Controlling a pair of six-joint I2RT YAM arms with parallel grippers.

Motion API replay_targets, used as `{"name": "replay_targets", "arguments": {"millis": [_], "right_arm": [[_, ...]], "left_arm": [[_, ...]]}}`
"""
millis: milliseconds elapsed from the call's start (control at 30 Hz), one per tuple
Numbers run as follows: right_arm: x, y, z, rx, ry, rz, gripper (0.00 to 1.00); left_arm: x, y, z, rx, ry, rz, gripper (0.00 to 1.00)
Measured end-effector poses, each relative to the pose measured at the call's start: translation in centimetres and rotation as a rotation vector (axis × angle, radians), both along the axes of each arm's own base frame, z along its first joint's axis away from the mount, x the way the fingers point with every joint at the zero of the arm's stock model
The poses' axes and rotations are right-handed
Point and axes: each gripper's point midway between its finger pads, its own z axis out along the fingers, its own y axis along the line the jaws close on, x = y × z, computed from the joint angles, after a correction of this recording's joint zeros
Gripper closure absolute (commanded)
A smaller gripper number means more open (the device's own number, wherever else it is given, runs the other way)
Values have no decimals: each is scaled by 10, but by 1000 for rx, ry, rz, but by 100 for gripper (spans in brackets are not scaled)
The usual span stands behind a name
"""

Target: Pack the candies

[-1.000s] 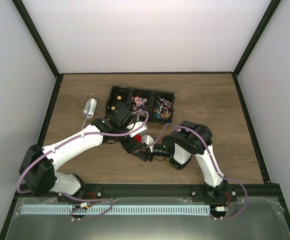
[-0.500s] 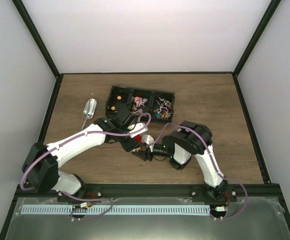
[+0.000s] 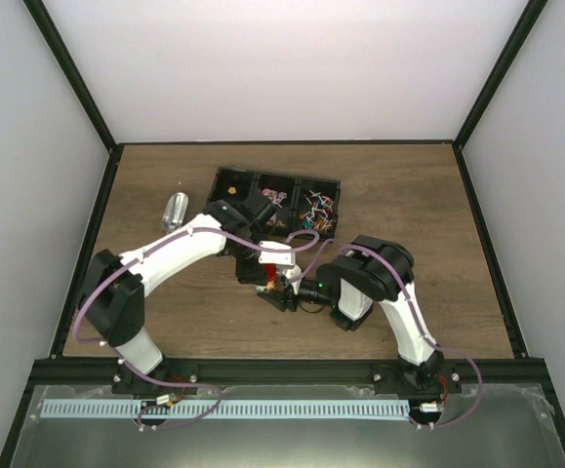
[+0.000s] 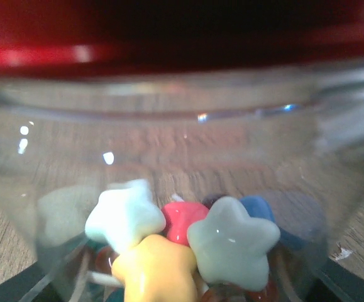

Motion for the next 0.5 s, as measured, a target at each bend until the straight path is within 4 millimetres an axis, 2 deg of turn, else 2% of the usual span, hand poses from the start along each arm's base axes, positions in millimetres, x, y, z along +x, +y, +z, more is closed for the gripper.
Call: {"name": "replay_targets", "arguments": {"millis": [100,233,367,500], "right_arm": [[0,0,0,0,0,0,72],[-2,1,0,1,-4,15,72],[-9,2,0,4,4,50,71],[-10,2,0,7,12,58,60]], "left_arm": [[1,1,0,31,-5,-86,32],[2,3,0,45,-39,-157,8],[6,12,-4,86,-34,-132,1],[3,11,0,30,18,-16,0]]}}
